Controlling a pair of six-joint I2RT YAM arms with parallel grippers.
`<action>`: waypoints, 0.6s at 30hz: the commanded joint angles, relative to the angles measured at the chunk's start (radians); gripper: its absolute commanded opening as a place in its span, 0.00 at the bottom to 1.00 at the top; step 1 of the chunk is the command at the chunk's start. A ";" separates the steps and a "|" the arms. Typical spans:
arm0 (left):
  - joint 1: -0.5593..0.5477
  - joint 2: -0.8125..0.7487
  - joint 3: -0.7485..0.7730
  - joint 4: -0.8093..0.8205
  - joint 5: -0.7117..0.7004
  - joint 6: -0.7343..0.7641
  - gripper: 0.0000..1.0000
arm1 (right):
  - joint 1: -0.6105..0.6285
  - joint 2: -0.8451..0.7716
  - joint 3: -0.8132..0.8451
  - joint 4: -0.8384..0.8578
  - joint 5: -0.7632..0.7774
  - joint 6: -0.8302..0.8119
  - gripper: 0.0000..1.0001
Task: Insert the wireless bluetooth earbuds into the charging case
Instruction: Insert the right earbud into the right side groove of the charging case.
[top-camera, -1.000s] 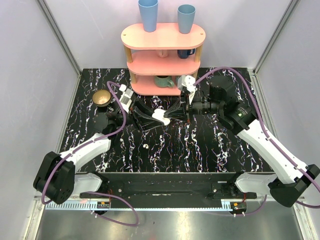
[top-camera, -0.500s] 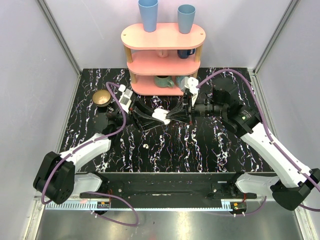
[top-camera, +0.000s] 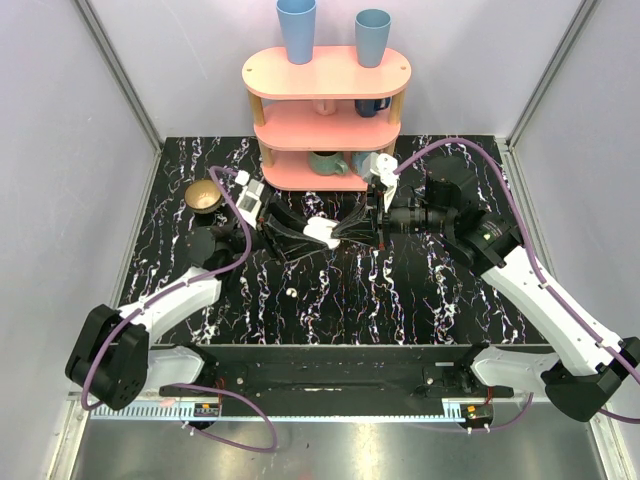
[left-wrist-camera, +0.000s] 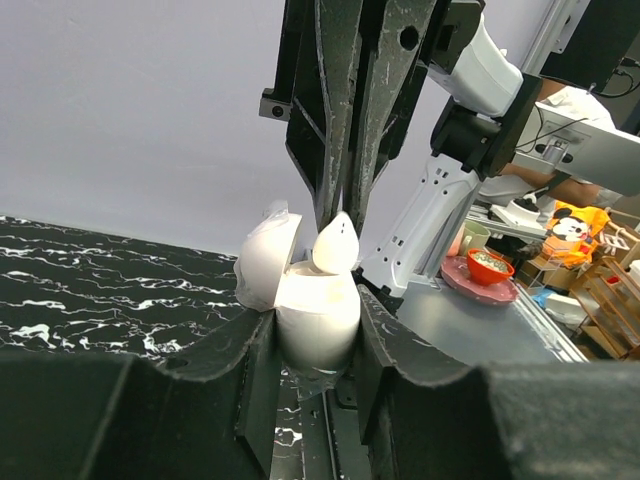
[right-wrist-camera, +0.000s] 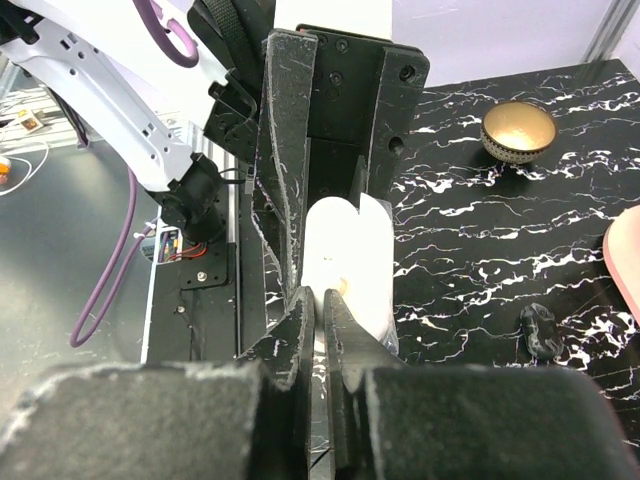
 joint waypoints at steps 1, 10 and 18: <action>0.003 -0.047 -0.009 0.347 -0.075 0.056 0.00 | 0.012 0.006 -0.008 0.020 -0.058 0.040 0.00; 0.001 -0.082 -0.042 0.328 -0.092 0.151 0.00 | 0.016 0.016 -0.013 0.026 -0.077 0.049 0.00; 0.000 -0.070 -0.028 0.331 -0.084 0.151 0.00 | 0.030 0.030 -0.010 0.040 -0.074 0.054 0.00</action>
